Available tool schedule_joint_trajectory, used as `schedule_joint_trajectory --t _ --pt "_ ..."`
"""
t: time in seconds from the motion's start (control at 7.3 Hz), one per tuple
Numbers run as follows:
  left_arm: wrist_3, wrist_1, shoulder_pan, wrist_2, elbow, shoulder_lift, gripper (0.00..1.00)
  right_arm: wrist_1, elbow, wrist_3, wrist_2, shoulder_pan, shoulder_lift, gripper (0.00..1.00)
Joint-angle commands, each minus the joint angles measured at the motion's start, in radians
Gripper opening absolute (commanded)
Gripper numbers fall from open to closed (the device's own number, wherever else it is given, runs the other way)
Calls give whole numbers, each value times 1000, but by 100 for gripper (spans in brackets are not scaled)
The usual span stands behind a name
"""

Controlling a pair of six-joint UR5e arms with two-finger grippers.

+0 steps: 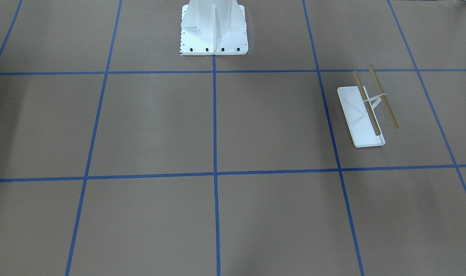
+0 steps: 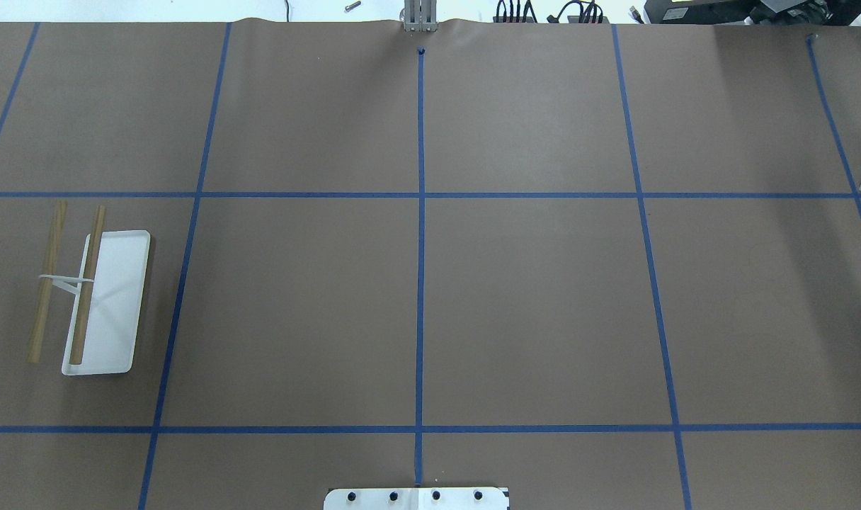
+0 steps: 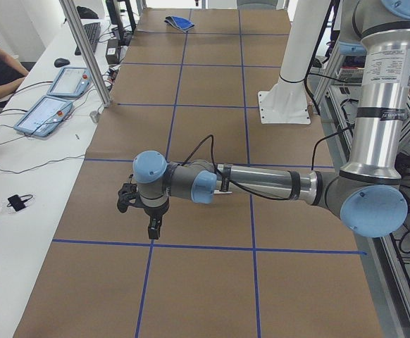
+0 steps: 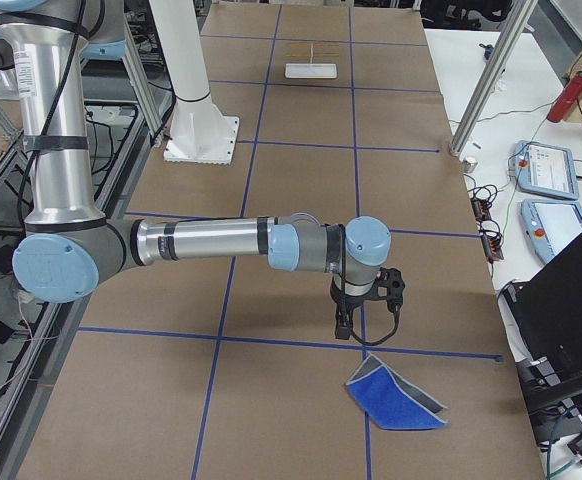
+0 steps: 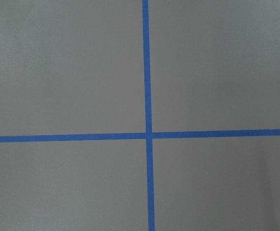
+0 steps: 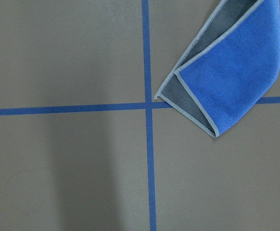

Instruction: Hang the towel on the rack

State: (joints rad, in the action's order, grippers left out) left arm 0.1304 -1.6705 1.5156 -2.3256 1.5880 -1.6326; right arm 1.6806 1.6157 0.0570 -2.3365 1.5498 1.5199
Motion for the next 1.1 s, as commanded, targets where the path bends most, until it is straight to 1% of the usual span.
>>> schedule_joint_trajectory --t 0.0,0.27,0.41,0.55,0.68,0.82,0.96 --pt "0 -6 -2 -4 9 -4 98 -5 -2 -5 3 -2 -3 100" --pt "-5 -53 -3 -6 1 -4 98 -4 7 0 -3 -2 -30 100" --pt "1 -54 -5 -5 3 -13 98 -5 13 3 5 -4 -32 100" --pt "0 -55 -5 -5 3 -15 98 -18 -11 -3 15 -5 -29 100" --pt "-3 -57 -5 -5 4 -16 98 -65 -28 1 44 -16 -23 100" --pt "-5 -55 -12 2 -2 -18 98 -99 -61 18 63 -16 -23 100" --pt "-2 -55 -23 27 0 -33 98 -136 -148 8 75 -19 -76 100"
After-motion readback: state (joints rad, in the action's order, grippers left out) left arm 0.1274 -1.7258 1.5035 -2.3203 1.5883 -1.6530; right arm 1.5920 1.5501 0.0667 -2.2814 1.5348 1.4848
